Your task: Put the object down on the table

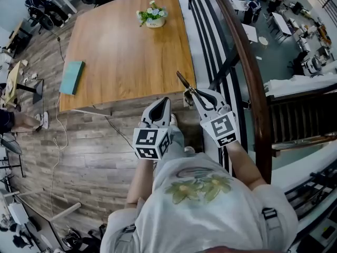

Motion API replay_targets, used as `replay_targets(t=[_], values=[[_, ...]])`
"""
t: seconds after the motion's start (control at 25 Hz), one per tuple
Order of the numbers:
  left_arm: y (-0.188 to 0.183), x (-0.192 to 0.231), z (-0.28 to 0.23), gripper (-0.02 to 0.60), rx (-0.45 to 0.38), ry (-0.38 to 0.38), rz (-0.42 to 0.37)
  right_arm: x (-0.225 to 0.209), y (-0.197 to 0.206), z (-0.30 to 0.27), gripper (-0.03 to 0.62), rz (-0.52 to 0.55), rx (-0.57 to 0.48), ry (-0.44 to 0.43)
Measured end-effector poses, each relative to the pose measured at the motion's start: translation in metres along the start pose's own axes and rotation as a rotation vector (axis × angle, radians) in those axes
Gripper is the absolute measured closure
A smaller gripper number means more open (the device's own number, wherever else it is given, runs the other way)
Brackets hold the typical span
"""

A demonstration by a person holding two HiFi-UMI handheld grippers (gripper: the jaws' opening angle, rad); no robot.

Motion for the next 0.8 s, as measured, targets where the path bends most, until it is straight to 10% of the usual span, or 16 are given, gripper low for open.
replay_targets(t=[0.8], values=[[-0.088,0.109,-0.102,0.568,-0.031,0.037,0.001,-0.089,-0.068,-0.126,0.556,0.053,0.010,0.093]])
Point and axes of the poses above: the fingertips, and each gripper's own axes: z backward along the fingers, x to its left, y out of its underside, the point moved 8 cm from there along z, backward along the fingers, and after that the axes turned 6 degrees about x, right-handed, at the moved point
